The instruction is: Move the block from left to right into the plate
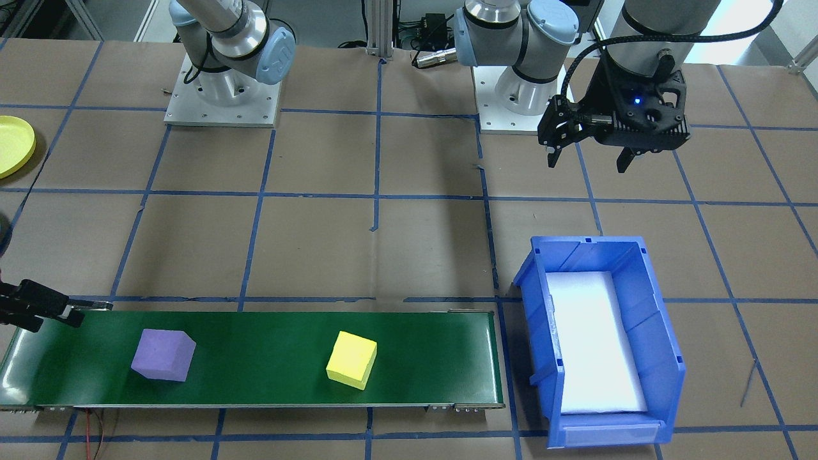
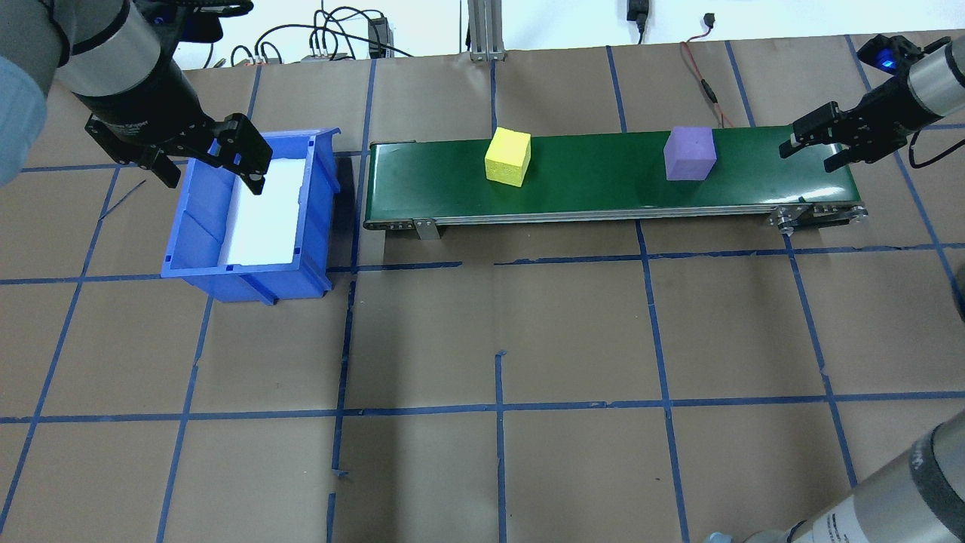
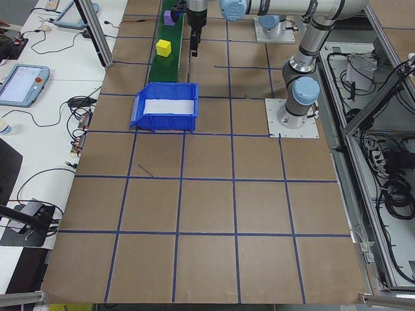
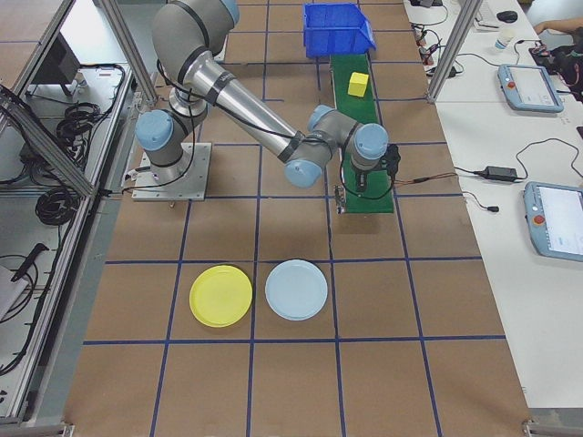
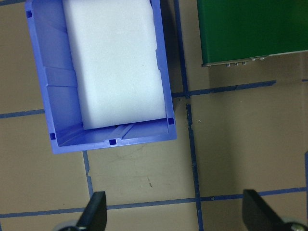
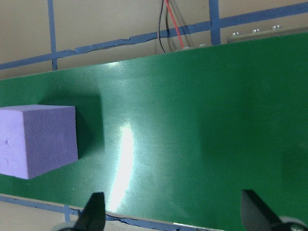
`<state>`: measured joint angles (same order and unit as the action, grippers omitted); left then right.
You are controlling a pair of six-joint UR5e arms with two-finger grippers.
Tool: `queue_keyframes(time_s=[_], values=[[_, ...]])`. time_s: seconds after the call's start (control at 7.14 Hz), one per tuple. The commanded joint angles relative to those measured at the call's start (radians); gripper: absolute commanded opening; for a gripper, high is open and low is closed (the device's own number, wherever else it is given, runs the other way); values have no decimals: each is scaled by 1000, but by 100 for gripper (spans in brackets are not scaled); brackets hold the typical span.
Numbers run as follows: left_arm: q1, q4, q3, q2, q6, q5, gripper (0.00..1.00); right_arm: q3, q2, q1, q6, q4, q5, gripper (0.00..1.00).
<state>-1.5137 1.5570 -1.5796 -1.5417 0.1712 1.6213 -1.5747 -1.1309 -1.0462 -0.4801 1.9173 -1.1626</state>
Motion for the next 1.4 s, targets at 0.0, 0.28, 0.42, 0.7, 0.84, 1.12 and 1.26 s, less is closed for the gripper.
queue_keyframes(time_s=[0.0, 0.28, 0.42, 0.7, 0.84, 1.12, 1.26], values=[[3, 0, 6, 0, 4, 0, 100, 2, -1, 0, 0, 2, -2, 100], [13, 0, 4, 0, 4, -1, 100, -1, -1, 0, 0, 2, -2, 100], [23, 0, 3, 0, 4, -3, 100, -2, 0, 0, 0, 2, 0, 100], [24, 0, 6, 0, 4, -3, 100, 5, -1, 0, 2, 2, 1, 100], [24, 0, 6, 0, 4, -3, 100, 8, -3, 0, 5, 59, 6, 100], [24, 0, 9, 0, 4, -4, 100, 10, 2, 0, 59, 72, 67, 100], [26, -2, 16, 0, 5, -11, 100, 21, 3, 0, 92, 74, 69, 100]])
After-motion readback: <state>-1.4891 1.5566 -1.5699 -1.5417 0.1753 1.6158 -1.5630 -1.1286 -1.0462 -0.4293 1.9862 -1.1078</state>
